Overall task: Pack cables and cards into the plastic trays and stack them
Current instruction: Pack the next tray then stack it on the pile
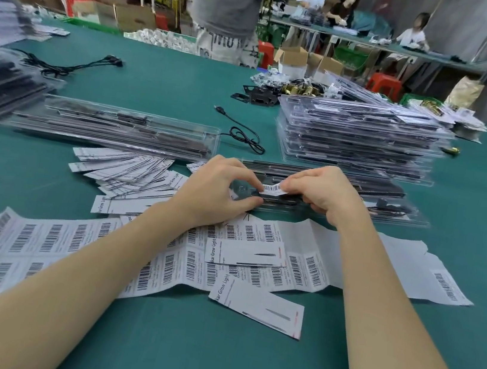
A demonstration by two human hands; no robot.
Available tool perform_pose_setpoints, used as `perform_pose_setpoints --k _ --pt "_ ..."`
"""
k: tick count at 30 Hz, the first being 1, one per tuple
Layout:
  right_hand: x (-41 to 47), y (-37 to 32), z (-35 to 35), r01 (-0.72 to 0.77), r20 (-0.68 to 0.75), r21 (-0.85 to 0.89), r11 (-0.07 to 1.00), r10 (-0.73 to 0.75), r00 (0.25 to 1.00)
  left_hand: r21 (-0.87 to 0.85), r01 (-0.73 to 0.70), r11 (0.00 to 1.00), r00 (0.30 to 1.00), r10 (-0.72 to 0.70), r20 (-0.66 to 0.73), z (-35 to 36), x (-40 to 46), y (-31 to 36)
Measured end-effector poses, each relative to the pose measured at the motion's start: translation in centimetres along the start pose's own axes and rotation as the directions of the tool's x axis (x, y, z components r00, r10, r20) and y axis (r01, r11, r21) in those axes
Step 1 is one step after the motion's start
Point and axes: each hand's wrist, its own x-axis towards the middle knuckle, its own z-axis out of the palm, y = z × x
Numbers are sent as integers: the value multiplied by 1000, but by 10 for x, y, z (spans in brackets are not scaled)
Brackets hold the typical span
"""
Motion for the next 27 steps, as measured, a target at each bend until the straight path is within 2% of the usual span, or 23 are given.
perform_pose_setpoints --k 2,5,8,10,12,15,17,24,27 --pt "-1 0 0 39 -21 -29 999 -40 999 7 5 1000 1000 -5 3 -1 0 0" --pt "-3 -1 3 68 -90 -163 984 -83 992 64 -22 998 1000 21 9 -3 -1 2" --pt "-5 0 7 55 -182 -322 945 -118 976 157 -133 979 991 128 38 -4 0 6" --pt "-9 3 11 99 -231 -343 934 -186 955 189 -183 965 982 171 75 -5 1 7" --pt "-13 8 14 255 -200 -336 907 -333 922 164 -179 970 982 165 92 -6 1 7" --pt "-19 18 18 440 -44 -315 841 -476 878 135 -158 978 986 149 71 -5 1 7" --pt "-18 23 17 452 -27 -295 842 -480 877 116 -145 983 989 139 59 -5 2 8" --pt "-14 31 13 379 -106 -313 871 -429 897 70 -92 993 994 87 69 -5 4 5" --pt "-13 34 9 369 -91 -232 900 -398 913 45 -71 996 995 67 76 -7 4 4"
